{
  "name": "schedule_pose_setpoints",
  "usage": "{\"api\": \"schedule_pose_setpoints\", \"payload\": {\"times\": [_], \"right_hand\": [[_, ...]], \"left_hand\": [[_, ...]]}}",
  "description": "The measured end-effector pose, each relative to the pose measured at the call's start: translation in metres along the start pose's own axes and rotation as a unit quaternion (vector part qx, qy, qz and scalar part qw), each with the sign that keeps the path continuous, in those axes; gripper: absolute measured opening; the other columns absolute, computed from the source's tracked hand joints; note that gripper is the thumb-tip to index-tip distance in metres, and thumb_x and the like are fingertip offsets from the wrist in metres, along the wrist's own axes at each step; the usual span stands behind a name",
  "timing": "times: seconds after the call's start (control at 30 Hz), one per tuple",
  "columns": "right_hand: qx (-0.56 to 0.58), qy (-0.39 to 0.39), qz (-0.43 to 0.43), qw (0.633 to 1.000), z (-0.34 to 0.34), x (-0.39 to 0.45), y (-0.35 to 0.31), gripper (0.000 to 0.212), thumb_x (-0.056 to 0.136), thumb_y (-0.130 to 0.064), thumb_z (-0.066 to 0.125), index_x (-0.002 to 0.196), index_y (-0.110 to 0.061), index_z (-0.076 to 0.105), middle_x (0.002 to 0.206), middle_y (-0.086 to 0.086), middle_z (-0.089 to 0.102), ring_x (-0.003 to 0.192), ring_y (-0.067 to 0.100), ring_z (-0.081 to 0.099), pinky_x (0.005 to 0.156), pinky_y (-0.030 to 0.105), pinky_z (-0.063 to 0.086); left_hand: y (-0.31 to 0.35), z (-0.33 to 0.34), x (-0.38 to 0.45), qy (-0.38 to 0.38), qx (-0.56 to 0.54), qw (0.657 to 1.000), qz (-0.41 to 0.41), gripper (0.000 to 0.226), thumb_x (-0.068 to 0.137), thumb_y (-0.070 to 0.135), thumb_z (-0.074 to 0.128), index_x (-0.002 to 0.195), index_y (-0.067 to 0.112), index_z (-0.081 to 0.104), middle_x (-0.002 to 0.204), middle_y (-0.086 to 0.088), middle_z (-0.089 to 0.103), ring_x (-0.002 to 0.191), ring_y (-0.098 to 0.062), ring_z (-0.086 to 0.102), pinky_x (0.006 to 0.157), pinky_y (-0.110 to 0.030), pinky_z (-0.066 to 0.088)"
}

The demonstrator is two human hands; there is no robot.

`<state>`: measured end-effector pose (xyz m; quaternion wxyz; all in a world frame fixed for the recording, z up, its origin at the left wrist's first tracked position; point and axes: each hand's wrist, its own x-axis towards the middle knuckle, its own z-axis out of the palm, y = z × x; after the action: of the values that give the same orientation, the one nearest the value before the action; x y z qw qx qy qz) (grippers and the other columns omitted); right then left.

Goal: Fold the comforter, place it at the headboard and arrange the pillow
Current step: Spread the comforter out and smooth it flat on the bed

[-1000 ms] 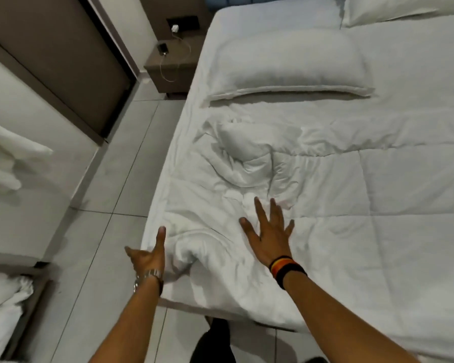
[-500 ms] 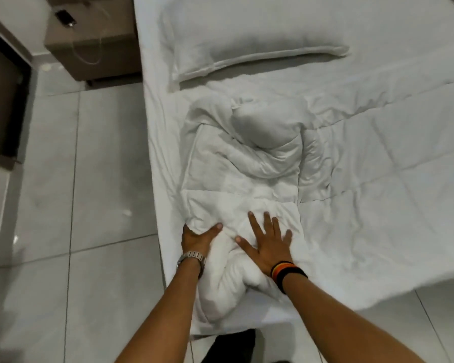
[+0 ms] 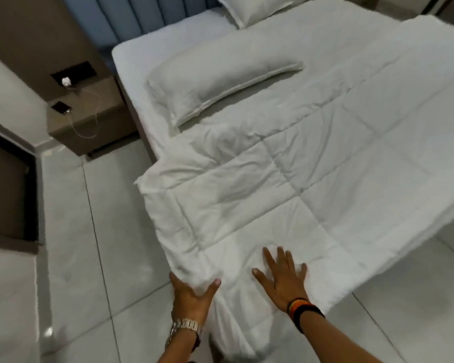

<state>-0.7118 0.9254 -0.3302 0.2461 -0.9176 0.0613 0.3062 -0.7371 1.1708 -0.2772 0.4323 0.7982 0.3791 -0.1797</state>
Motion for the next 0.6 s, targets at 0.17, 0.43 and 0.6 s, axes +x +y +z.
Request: {"api": "schedule_pose_setpoints", "payload": {"times": [0.17,0.43,0.6], "right_hand": [[0.108,0.101,0.013,0.989,-0.002,0.018,-0.062,0.111,0.069,-0.103,-0.008,0.166,-0.049,-0.001,0.178,-0.002,-0.010,0.163,0.019,-0.014,0.124,0.061,-0.020],[0.191,0.224,0.067,0.954,-0.032,0.171,-0.192,0.095,0.083,-0.096,0.006,0.165,-0.050,0.001,0.177,-0.005,-0.011,0.163,0.016,-0.015,0.126,0.052,-0.021],[0.140,0.179,0.178,0.957,-0.003,0.236,-0.243,0.110,0.069,-0.098,-0.016,0.166,-0.046,-0.006,0.175,0.004,-0.023,0.161,0.026,-0.024,0.124,0.059,-0.020]], "left_hand": [[0.064,-0.059,0.084,0.017,0.035,0.985,0.169,0.128,0.071,0.070,0.080,0.166,0.026,0.007,0.159,-0.007,0.045,0.140,-0.031,0.050,0.114,-0.042,0.043],[0.245,-0.078,0.342,-0.063,0.214,0.930,0.293,0.159,0.047,0.077,0.088,0.166,0.022,-0.003,0.170,-0.013,0.025,0.156,-0.032,0.026,0.124,-0.049,0.029],[0.299,-0.058,0.416,-0.214,0.314,0.861,0.338,0.176,0.026,0.081,0.087,0.165,0.017,0.000,0.168,-0.009,0.031,0.152,-0.030,0.034,0.122,-0.042,0.033]]}}
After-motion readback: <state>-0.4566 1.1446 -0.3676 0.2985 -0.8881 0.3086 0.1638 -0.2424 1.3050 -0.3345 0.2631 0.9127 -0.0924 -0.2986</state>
